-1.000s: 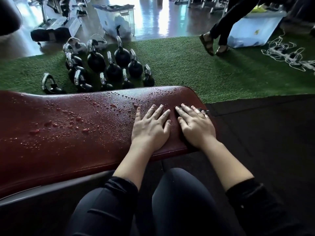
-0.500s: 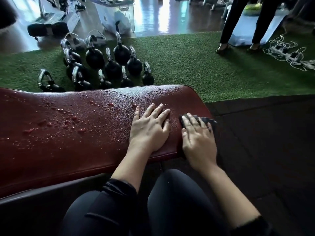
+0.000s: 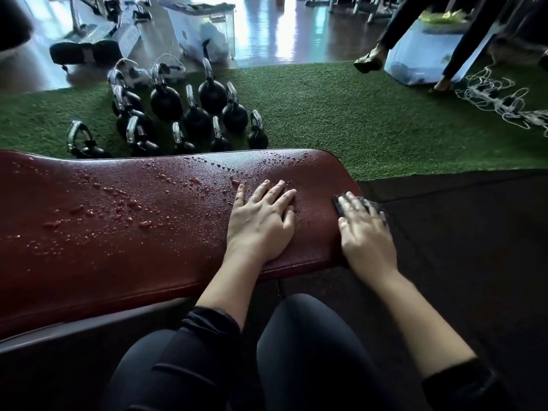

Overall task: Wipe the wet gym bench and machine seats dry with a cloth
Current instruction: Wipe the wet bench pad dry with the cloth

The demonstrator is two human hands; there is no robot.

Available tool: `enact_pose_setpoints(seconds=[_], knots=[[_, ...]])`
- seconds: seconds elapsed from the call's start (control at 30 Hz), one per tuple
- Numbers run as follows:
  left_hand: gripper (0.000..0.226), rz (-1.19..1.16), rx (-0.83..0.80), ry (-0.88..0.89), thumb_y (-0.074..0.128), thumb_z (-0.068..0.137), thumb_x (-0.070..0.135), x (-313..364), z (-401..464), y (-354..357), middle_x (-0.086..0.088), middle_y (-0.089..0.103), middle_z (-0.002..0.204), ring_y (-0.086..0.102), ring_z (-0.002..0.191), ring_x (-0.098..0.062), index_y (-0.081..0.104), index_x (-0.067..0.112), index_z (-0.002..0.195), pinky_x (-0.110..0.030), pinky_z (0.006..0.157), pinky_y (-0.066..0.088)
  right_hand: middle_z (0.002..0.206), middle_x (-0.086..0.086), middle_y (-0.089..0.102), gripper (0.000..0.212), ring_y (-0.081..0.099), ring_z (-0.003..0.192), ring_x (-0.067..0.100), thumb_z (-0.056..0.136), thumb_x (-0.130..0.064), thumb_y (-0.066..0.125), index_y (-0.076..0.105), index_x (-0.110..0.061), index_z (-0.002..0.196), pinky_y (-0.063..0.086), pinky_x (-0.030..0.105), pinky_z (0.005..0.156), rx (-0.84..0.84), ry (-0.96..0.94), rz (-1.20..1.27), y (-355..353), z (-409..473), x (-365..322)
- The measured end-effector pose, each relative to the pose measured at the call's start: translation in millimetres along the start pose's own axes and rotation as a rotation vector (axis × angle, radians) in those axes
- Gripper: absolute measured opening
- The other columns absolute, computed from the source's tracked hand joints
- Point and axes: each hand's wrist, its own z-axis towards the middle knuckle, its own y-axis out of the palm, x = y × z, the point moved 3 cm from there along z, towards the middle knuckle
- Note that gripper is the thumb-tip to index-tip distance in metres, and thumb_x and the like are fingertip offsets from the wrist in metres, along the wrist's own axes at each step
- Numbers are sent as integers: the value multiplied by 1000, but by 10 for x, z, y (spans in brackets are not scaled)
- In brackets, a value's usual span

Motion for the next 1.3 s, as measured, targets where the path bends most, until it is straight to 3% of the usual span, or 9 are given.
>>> enact_pose_setpoints(seconds=[0.1,0.2,0.33,0.47,0.6,0.8,0.9,1.03,1.3], knots=[[50,6,-1,1,25,100,46,-2,1,1,19,13,159,6,148,-5,24,44,149,-45,120,-2,154,-12,23,61,18,143,12,87,-38,17,31,-27,146,0,32,116,-2,-81,-48,73,-94,-381],[50,7,-9,-4,25,100,46,-3,10,-1,20,12,159,5,147,-4,23,42,150,-44,120,-3,156,-13,17,51,13,144,9,97,-35,21,26,-27,147,2,31,117,-90,-93,-45,134,196,-474],[51,-10,-8,-9,26,100,46,-16,8,-10,19,11,159,4,147,-3,23,40,151,-42,120,-4,157,-13,8,49,6,145,9,100,-32,25,19,-27,149,1,31,117,-212,-28,-11,22,635,-118],[52,-19,-9,-22,25,100,48,-15,10,-14,16,8,161,2,148,-5,22,40,151,-40,120,-5,157,-6,8,47,5,145,12,102,-23,27,21,-17,149,-1,27,116,-173,8,106,-83,399,182],[54,-32,-2,-67,26,99,49,-34,2,-30,10,6,162,2,149,-9,22,38,152,-39,120,-6,157,-8,10,49,9,145,15,100,-29,30,22,-24,148,-1,33,117,-66,-32,-38,9,128,-67],[57,-38,16,-222,27,98,46,-62,0,-56,3,5,163,2,149,-16,19,34,153,-43,118,-10,158,-12,6,49,2,145,6,101,-31,29,20,-27,149,-3,31,118,-263,-239,67,109,514,-646],[58,-32,6,-248,26,98,45,-60,23,-53,1,4,163,0,149,-18,16,34,154,-43,118,-11,158,-10,3,49,-3,145,7,100,-33,33,20,-33,148,-5,30,117,-350,-292,129,53,683,-570],[57,-35,12,-267,25,98,45,-61,52,-43,1,3,163,-2,149,-18,15,34,154,-44,118,-12,157,-16,-3,51,-10,144,8,99,-44,30,9,-48,145,-5,31,118,-353,-335,-24,66,631,-444],[58,-5,8,-270,24,98,45,-48,82,-47,2,2,163,-3,149,-19,14,34,153,-46,118,-10,157,-17,1,48,-4,145,7,99,-44,25,9,-50,144,-4,35,118,-280,-347,-77,212,1004,-582]])
